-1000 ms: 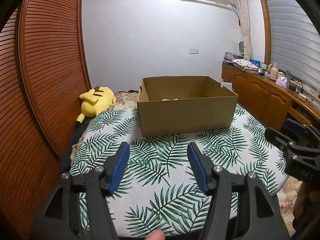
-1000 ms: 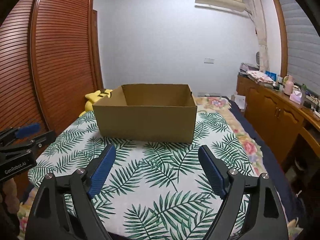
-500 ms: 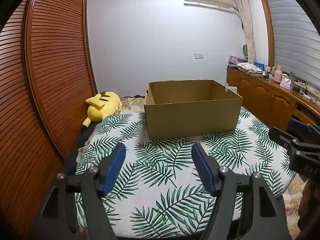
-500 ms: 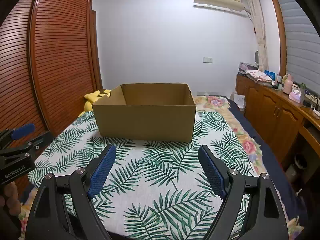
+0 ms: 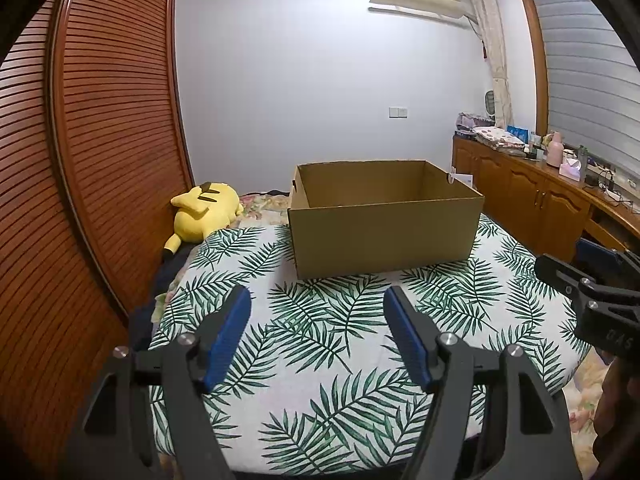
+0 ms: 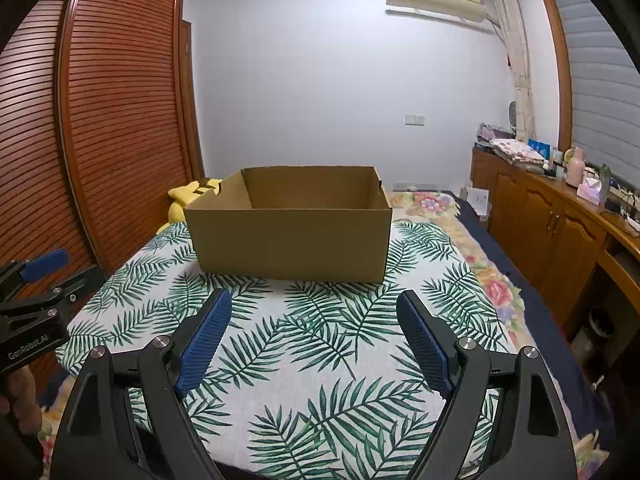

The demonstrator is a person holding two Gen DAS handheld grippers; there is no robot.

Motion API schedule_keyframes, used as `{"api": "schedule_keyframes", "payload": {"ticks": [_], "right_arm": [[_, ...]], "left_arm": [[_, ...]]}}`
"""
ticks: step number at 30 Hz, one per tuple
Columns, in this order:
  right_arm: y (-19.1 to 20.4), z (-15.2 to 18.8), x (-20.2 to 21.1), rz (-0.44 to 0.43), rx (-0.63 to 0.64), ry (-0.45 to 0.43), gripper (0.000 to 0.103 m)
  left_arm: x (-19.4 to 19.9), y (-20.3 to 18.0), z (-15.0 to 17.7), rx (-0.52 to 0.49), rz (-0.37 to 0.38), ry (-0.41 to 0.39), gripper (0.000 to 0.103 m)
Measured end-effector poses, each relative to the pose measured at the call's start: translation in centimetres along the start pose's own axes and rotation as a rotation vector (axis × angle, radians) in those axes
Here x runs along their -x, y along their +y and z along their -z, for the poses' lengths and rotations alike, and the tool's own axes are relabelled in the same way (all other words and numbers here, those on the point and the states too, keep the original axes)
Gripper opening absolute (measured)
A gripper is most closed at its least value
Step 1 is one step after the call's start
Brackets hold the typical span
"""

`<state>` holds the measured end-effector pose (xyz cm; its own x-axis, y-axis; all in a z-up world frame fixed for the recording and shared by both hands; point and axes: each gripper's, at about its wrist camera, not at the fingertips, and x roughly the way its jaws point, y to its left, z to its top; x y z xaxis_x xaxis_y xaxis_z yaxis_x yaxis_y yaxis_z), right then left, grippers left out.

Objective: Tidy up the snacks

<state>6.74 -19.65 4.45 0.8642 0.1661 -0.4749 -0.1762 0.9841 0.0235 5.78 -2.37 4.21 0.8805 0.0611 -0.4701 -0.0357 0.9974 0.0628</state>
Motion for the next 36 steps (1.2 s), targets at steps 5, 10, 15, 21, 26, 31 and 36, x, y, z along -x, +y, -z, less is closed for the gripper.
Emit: {"api": "schedule_keyframes", "payload": {"ticks": [5,10,15,21,26,31,36], "right_arm": [[-0.02,0.01,-0.01,0.001,0.001,0.000,0.086],[-0.06,0.02,-0.01,0.001,0.002,0.001,0.086],[-0.07,0.04,-0.02,0.000,0.001,0.001,0.086],[-0.09,0.04,-0.04,0.001,0.001,0.000,0.087],[-0.11,0.06,-0.05,0.001,0.000,0.000,0.087],[-0.10,0.09,-0.05,0.003,0.002,-0.001,0.087],[-0.07,0.05,0.03,0.004,0.002,-0.001,0.087]], "left_arm": [[0.08,-0.04,-0.01,0.001,0.001,-0.002,0.070],[0.35,-0.11,0.00,0.003,-0.002,-0.006,0.070],[0.37,-0.05,0.04,0.003,-0.002,-0.005,0.070],[0.37,-0.05,0.02,0.003,-0.002,-0.006,0.070],[0.48,-0.02,0.11,0.004,-0.003,-0.009,0.070],[0.48,0.00,0.11,0.004,-0.002,-0.009,0.070],[0.48,0.01,0.11,0.004,-0.002,-0.010,0.070]]}}
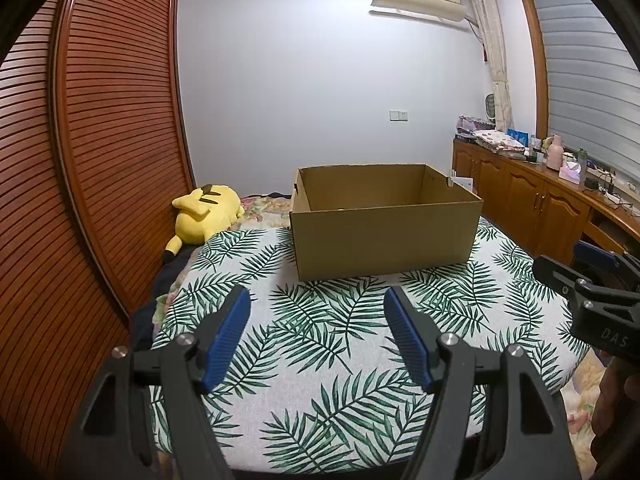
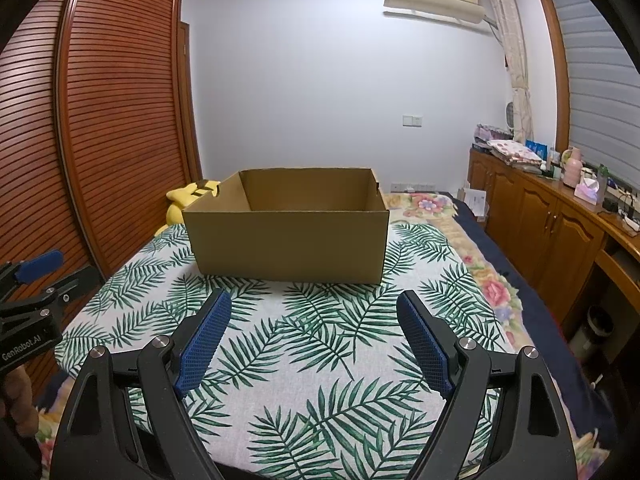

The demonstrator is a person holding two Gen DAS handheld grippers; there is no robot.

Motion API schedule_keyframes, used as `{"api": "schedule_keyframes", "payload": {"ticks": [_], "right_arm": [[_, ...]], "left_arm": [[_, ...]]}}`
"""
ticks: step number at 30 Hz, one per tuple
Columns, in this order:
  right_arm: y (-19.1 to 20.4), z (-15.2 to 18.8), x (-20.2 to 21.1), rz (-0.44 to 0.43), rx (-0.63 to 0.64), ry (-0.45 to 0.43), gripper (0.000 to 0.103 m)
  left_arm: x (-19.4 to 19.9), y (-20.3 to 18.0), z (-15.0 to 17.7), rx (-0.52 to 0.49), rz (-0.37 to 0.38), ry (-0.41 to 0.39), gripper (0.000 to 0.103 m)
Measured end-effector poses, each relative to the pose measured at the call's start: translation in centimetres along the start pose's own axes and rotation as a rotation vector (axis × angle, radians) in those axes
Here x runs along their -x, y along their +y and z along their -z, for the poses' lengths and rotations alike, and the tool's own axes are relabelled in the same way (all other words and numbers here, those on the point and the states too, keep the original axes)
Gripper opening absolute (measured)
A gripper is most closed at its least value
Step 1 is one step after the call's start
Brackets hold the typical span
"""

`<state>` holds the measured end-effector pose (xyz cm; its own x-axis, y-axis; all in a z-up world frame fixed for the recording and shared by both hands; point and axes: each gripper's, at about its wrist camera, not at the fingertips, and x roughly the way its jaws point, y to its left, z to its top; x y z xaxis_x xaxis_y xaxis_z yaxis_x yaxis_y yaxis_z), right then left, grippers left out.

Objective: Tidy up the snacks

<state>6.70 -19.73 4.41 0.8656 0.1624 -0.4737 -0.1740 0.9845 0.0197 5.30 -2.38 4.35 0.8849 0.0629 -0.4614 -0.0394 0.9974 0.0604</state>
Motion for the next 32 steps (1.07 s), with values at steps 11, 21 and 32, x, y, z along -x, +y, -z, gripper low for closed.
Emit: {"api": "schedule_keyframes", "payload": {"ticks": [11,21,32], "right_arm": [[-0.08,-0.03,0.02,-0.003,-0.005,0.009,0.087],[-0.05,0.15,0.02,-0.002,-0.009,0.010,0.087],[-0.05,0.15,-0.01,-0.003,-0.010,0.009,0.087]], "left_arm": [[0.19,0.05,0.00,0.000,0.003,0.001,0.070],[0.44,-0.06,-0.07,0.000,0.002,0.003,0.070],[0.39,0.05,-0.01,0.003,0.005,0.005,0.070]]}}
